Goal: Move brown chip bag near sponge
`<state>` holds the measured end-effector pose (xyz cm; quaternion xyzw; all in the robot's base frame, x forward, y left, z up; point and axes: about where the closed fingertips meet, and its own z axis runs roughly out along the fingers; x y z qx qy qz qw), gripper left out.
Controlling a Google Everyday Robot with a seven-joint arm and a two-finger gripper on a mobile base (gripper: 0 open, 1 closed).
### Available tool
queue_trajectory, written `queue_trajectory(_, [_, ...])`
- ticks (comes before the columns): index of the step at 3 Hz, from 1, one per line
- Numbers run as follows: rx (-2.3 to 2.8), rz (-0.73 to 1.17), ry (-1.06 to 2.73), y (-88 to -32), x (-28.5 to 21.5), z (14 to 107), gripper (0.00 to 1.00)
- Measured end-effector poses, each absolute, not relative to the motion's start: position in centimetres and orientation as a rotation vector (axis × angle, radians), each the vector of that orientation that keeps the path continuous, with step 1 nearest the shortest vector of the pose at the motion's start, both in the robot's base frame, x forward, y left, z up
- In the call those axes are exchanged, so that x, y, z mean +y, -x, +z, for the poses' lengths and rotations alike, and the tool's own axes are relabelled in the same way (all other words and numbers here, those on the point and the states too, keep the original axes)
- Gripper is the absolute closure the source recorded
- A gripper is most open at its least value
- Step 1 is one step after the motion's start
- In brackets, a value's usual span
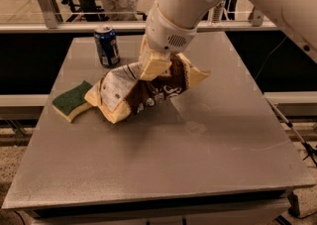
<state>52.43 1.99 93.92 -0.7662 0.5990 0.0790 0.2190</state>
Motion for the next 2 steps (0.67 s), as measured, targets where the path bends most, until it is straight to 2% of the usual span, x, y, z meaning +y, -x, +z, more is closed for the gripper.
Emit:
queue_trajectory(1, [1.653,0.216,2.119,-52.51,2.17,93.92,0.15])
queue_trajectory(2, [1.651,0.217,2.12,-52.48,2.31,93.88,0.0])
